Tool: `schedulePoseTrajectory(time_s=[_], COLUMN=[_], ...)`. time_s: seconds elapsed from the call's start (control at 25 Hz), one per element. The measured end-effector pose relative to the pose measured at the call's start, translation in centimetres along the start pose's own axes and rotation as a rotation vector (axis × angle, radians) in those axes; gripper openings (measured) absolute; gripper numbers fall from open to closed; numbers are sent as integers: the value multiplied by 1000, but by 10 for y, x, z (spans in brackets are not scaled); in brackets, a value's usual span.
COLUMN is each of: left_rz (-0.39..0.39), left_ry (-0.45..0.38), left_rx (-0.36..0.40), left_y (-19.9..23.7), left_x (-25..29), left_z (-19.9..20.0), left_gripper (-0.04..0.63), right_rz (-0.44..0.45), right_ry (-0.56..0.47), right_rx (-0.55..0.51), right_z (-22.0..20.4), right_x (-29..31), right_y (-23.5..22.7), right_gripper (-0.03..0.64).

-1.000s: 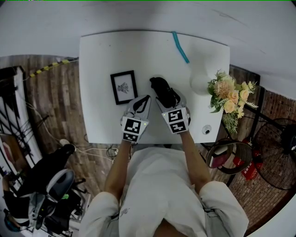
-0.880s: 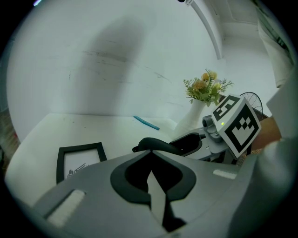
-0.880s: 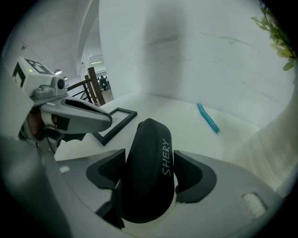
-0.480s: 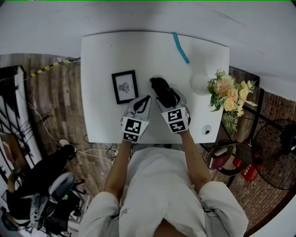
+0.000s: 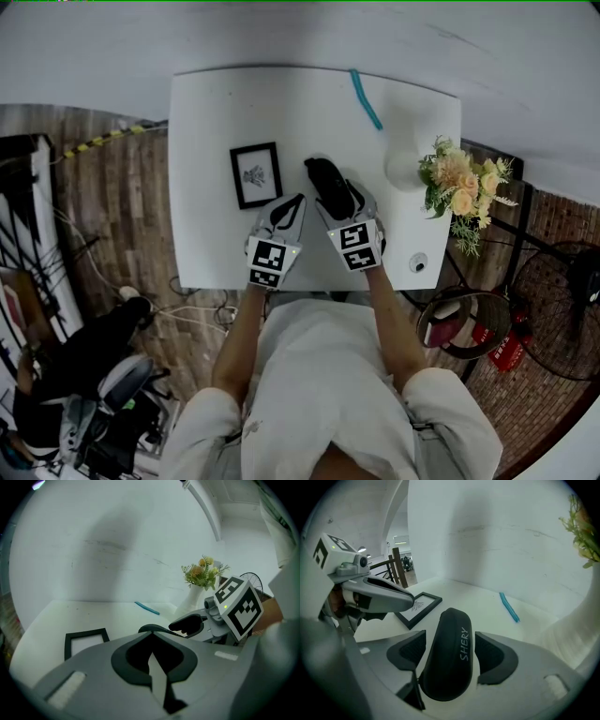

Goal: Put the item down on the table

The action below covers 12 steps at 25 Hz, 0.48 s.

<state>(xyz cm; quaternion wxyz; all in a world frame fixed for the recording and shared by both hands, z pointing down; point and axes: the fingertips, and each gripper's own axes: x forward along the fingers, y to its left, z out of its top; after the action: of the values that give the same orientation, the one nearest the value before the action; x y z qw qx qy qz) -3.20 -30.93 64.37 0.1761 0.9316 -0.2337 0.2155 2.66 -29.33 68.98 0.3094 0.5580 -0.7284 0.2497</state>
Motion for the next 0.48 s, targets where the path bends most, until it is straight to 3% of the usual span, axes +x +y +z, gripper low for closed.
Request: schedulePoseTrajectory(time_s=[0.24, 0.48], left_rz=[1, -6], left_ry=[-19, -54], left_rx=[25, 48], left_y=[-2, -3], left_x=[-8, -20], left_z=[5, 20], left_gripper=[17, 17], right_rz=[-30, -76], right_ry=[-42, -147], right_rx=[4, 15], right_z=[9, 28], right_x=[-15, -47], right_y=[-2, -3], right_gripper=[325, 201])
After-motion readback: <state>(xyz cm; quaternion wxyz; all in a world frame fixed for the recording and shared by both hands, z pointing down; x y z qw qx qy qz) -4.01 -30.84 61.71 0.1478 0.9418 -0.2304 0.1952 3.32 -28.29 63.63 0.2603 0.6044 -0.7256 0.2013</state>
